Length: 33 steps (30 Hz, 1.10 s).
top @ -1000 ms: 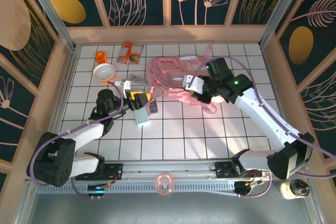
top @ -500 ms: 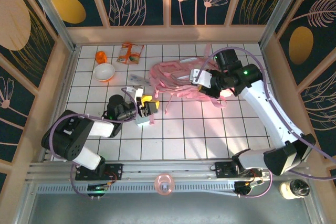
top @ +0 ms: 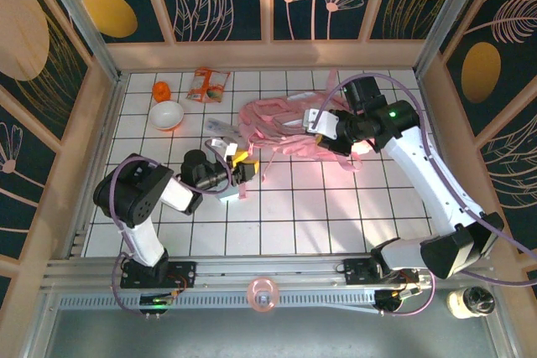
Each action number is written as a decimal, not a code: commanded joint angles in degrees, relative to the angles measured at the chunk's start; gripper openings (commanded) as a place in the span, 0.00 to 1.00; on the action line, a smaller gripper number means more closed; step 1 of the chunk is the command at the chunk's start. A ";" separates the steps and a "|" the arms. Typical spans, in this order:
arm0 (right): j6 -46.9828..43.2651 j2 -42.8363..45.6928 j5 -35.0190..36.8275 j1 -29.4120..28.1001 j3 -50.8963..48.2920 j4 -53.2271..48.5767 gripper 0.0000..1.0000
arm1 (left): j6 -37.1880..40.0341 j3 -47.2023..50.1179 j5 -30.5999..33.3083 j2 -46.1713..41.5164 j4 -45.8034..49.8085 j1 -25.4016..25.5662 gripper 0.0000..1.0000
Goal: Pack the student bag
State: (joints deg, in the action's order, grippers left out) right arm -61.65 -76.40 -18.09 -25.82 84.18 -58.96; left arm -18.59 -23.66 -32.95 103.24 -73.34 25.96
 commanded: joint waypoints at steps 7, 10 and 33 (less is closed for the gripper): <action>0.78 0.64 -1.77 0.49 3.30 2.53 0.00 | 1.90 -3.81 -2.44 2.83 -6.77 0.56 0.52; 1.09 0.73 -1.95 0.47 3.44 2.68 0.00 | 1.51 -3.97 -2.23 3.62 -7.98 0.68 0.44; 10.94 2.92 3.16 -0.42 -7.25 18.42 0.00 | -4.79 -4.44 -8.14 -0.95 -5.50 1.17 0.00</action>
State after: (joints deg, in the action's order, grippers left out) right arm -56.18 -75.55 -17.28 -25.98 79.77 -53.41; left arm -21.52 -26.92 -36.21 105.65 -77.78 26.39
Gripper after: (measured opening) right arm 0.071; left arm 0.050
